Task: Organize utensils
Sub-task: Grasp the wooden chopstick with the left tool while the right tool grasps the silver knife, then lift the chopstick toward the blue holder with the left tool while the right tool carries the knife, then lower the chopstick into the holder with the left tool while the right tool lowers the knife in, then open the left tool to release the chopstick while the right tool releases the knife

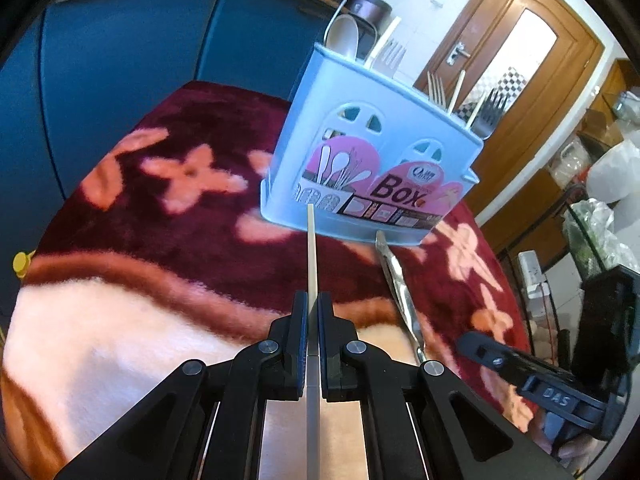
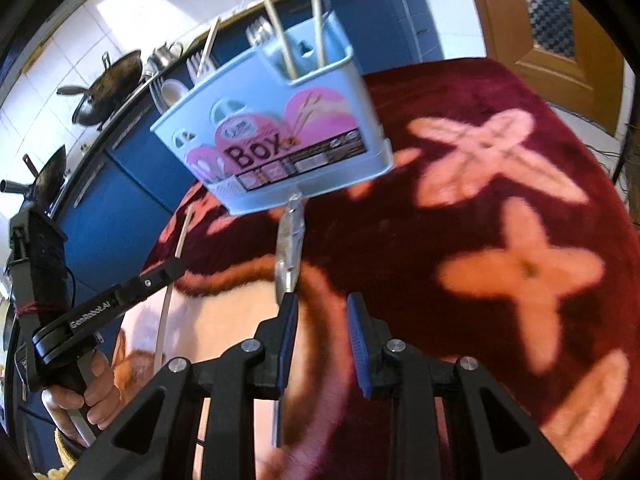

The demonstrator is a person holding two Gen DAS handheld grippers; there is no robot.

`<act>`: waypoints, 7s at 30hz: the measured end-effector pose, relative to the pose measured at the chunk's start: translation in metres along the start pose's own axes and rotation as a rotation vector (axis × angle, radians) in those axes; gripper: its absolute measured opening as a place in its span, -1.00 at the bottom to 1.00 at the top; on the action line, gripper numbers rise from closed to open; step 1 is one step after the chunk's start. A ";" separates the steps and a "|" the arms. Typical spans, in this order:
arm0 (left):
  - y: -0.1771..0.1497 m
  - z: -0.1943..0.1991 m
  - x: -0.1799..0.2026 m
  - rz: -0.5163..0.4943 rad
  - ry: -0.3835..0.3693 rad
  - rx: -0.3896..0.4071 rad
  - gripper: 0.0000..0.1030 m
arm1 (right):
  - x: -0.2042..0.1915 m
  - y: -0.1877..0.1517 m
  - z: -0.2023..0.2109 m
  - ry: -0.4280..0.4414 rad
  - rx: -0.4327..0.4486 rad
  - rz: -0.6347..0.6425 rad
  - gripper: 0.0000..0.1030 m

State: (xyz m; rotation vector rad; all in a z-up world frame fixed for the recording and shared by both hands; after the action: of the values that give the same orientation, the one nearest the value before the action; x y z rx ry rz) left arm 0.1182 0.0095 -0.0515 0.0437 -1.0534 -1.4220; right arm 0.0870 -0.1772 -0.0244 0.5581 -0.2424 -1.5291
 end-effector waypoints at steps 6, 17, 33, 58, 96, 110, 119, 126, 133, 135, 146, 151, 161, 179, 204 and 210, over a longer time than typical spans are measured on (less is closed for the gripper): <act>0.008 0.010 -0.001 -0.006 -0.017 0.036 -0.92 | -0.017 0.010 -0.021 0.005 -0.055 0.057 -0.45; 0.017 0.018 -0.006 -0.007 -0.033 0.063 -0.92 | -0.033 0.026 -0.047 0.062 -0.138 0.084 -0.45; 0.021 0.019 -0.001 -0.019 -0.049 0.070 -0.92 | -0.026 0.037 -0.054 0.127 -0.118 0.065 -0.91; 0.048 0.057 0.058 -0.129 -0.112 0.203 -0.92 | -0.029 0.058 0.079 0.121 0.349 0.049 -0.94; 0.211 0.035 0.099 -0.281 -0.045 0.522 -0.92 | -0.017 0.166 0.124 0.083 0.638 0.003 -0.94; 0.218 -0.004 0.076 -0.305 -0.005 0.563 -0.92 | -0.015 0.212 0.120 0.060 0.743 -0.024 -0.94; 0.215 -0.005 0.075 -0.358 0.047 0.617 -0.92 | -0.013 0.240 0.104 0.027 0.822 -0.066 -0.94; 0.204 -0.012 0.078 -0.404 0.065 0.626 -0.92 | -0.020 0.244 0.087 -0.055 0.908 -0.024 -0.94; 0.196 -0.017 0.073 -0.405 0.058 0.610 -0.92 | -0.026 0.233 0.069 -0.103 0.910 0.036 -0.93; 0.196 -0.018 0.070 -0.396 0.056 0.600 -0.92 | -0.026 0.231 0.066 -0.104 0.897 0.041 -0.93; 0.187 -0.021 0.068 -0.390 0.042 0.539 -0.91 | -0.032 0.219 0.067 -0.083 0.860 0.063 -0.91; 0.182 -0.021 0.073 -0.415 0.047 0.508 -0.62 | -0.032 0.213 0.068 -0.057 0.835 0.058 -0.90; 0.190 -0.021 0.084 -0.450 0.046 0.447 -0.33 | -0.020 0.195 0.078 -0.031 0.796 0.019 -0.72; 0.221 -0.049 0.086 -0.403 0.049 0.270 -0.33 | 0.021 0.157 0.063 -0.011 0.659 -0.080 -0.58; 0.240 -0.063 0.078 -0.386 0.108 0.142 -0.83 | 0.029 0.145 0.051 0.025 0.625 -0.091 -0.53; 0.249 -0.047 0.082 -0.377 0.102 0.218 -0.86 | 0.031 0.145 0.051 0.026 0.628 -0.097 -0.53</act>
State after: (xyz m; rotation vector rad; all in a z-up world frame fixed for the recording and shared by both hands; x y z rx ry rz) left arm 0.3219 -0.0256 0.1154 0.4897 -1.1517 -1.6141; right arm 0.1903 -0.2247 0.0841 1.0947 -0.6955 -1.5291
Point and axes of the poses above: each gripper's, at about its wrist camera, not at the fingertips, and z roughly against the way its jaws point, x to its right, y to its top, the point moved 10 cm from there along -z, roughly the way its jaws point, and after that the axes turned 15 degrees about -y, right-handed, at the moved point
